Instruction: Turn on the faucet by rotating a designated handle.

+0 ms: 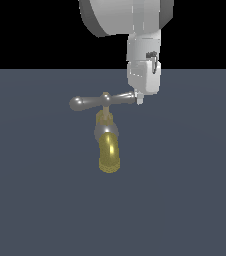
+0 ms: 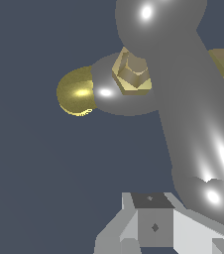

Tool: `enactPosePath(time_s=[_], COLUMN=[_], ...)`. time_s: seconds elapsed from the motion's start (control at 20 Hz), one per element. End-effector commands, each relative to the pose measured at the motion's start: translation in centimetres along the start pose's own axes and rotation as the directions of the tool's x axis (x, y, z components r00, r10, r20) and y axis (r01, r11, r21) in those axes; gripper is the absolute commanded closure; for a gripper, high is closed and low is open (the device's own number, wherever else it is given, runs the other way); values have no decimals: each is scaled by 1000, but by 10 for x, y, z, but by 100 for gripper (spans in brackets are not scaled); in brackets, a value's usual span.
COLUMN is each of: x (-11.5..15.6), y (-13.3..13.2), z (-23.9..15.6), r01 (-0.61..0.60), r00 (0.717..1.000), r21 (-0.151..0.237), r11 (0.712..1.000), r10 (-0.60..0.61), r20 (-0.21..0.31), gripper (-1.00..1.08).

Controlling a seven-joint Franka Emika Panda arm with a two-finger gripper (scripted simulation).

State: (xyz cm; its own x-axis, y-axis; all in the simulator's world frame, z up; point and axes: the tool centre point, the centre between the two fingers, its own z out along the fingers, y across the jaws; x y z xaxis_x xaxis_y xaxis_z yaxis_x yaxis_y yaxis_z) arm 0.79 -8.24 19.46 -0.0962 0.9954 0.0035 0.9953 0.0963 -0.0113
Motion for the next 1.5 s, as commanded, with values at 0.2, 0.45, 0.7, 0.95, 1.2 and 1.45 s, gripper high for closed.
enactPosePath(time_s=[0.2,0.45,0.7,0.95,1.2,1.45], x=[0,-7,6,20,32,44], y=[24,25,42,59,75,90], z=[-3,0,-1,-2,-2,-3], r01=[5,-10,-7,-3,0,3], r00=[1000,1000,1000,1000,1000,1000], r21=[-11,-3,-5,-7,-9,-10], r11=[1000,1000,1000,1000,1000,1000], r10=[-5,10,7,3,0,-3], r20=[3,5,4,4,4,3], gripper=[108,108,108,108,108,108])
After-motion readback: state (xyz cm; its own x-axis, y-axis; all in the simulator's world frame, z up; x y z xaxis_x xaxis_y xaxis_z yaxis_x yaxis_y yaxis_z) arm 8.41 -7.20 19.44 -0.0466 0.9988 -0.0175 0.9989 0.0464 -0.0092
